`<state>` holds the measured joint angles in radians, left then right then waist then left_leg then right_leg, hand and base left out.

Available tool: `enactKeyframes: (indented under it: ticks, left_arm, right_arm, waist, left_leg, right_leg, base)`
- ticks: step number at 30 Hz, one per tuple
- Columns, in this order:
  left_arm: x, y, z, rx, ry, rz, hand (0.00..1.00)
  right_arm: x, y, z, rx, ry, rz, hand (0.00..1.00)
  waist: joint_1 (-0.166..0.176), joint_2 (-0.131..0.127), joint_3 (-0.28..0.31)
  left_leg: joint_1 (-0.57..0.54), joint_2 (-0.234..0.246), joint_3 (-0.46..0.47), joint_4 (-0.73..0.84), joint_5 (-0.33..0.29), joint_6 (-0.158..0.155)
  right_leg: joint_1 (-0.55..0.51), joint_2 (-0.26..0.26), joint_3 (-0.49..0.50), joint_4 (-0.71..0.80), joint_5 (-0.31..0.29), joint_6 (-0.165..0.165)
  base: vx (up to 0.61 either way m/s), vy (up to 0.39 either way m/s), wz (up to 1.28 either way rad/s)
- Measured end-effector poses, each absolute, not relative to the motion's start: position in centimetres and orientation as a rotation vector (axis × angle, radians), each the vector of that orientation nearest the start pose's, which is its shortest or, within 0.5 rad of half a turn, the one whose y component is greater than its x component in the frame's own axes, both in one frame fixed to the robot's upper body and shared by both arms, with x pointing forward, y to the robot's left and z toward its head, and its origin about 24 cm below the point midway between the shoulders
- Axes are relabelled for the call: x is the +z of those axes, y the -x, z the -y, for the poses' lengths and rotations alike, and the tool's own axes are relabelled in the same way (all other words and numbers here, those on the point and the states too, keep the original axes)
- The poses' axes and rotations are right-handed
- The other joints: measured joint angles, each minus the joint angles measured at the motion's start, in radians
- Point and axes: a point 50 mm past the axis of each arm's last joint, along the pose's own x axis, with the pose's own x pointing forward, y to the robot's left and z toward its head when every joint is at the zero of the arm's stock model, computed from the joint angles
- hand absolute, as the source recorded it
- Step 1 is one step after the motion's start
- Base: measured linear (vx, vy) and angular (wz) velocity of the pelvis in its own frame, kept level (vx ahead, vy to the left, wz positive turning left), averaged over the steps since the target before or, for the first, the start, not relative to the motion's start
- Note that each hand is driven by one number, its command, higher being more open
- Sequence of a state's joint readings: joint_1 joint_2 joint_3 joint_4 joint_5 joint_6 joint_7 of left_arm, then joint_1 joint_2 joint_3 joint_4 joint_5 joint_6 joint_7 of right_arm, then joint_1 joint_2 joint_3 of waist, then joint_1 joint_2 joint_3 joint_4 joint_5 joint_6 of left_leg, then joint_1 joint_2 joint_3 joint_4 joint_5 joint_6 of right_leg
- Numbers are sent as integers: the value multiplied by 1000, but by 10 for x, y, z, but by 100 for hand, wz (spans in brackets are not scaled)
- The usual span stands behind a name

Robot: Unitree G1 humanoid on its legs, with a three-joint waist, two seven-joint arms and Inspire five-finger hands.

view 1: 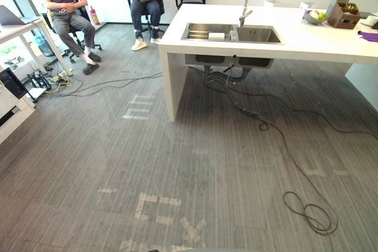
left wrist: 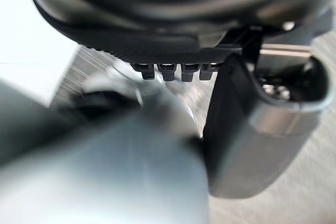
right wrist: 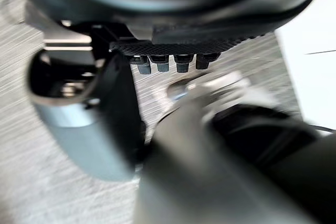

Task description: Walk over to the sink, pick up the cup, carry it to the dishwasher, place the cup inside the dishwasher, then close the dishwasher door

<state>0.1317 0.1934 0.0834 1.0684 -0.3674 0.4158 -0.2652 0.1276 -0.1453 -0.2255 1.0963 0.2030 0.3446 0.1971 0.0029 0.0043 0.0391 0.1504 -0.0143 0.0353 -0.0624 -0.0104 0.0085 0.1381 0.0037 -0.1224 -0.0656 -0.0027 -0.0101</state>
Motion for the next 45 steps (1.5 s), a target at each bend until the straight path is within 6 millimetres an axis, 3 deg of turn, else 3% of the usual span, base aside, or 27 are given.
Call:
enactKeyframes:
  ticks: [2, 6, 13, 37, 39, 41, 42, 43, 44, 45]
  left_arm:
    - [-168, -42, -208, 148, 457, -1444, 100]
    - [-168, -50, -206, 104, 403, -1400, 100]
    - [-166, -61, -207, -1, 272, -1317, 100]
    - [-165, -66, -207, -34, 185, -1240, 100]
    - [-165, -66, -207, -38, 183, -1240, 100]
    - [-164, -67, -208, -52, 175, -1245, 100]
    - [-164, -67, -208, -53, 177, -1247, 100]
    - [-164, -68, -209, -50, 181, -1245, 100]
    - [-163, -69, -210, -43, 188, -1245, 100]
    - [-163, -68, -213, -39, 184, -1248, 100]
  right_arm:
    - [-170, -42, 214, -200, -268, -1433, 100]
    - [-169, -55, 213, -140, -181, -1397, 100]
    - [-169, -60, 211, -110, -178, -1391, 100]
    - [-169, -59, 212, -112, -174, -1374, 100]
    - [-168, -61, 213, -119, -167, -1357, 100]
    - [-168, -61, 213, -159, -203, -1328, 100]
    - [-168, -60, 214, -185, -218, -1312, 100]
    - [-168, -60, 214, -197, -227, -1304, 100]
    - [-167, -64, 215, -217, -241, -1282, 100]
    - [-167, -67, 213, -226, -256, -1268, 100]
  waist:
    - [7, -4, 3]
    - [7, -9, 31]
    - [8, -10, 41]
    - [7, -13, 39]
    - [6, -14, 41]
    - [3, -18, 44]
    - [3, -17, 45]
    - [4, -14, 47]
    - [4, -23, 52]
    - [5, -37, 55]
  left_leg:
    - [0, -2, -1, -7, 0, 0]
    - [17, -2, -8, -19, 0, 0]
    - [36, -2, -4, -22, -7, -10]
    - [42, -3, 7, -22, -7, -9]
    - [39, -6, 0, -15, -7, -8]
    - [31, -18, -14, 13, -19, 12]
    - [25, -27, -19, 33, -28, 33]
    - [26, -34, -20, 39, -32, 39]
    - [26, -50, -21, 49, -42, 46]
    - [25, -64, -23, 66, -55, 43]
  right_leg:
    - [2, -1, -1, -9, 2, 5]
    - [19, -1, -11, -12, -5, 20]
    - [35, -4, -13, -8, -18, 40]
    - [32, -6, -4, 5, -13, 33]
    - [4, -15, -14, 77, -53, 36]
    - [-53, -46, -37, 227, -136, 50]
    - [-88, -78, -66, 331, -186, 76]
    - [-115, -106, -91, 413, -211, 80]
    - [-169, -180, -140, 594, -238, 63]
    - [-190, -233, -148, 667, -224, 66]
  base:
    - [45, 10, 1]
    - [25, 2, 6]
    - [-15, -3, 0]
    - [-46, -15, -1]
    - [-44, -12, 12]
    - [-52, 3, 25]
    - [-47, 13, 18]
    - [-47, 24, 10]
    - [0, 0, 0]
    - [0, 0, 0]
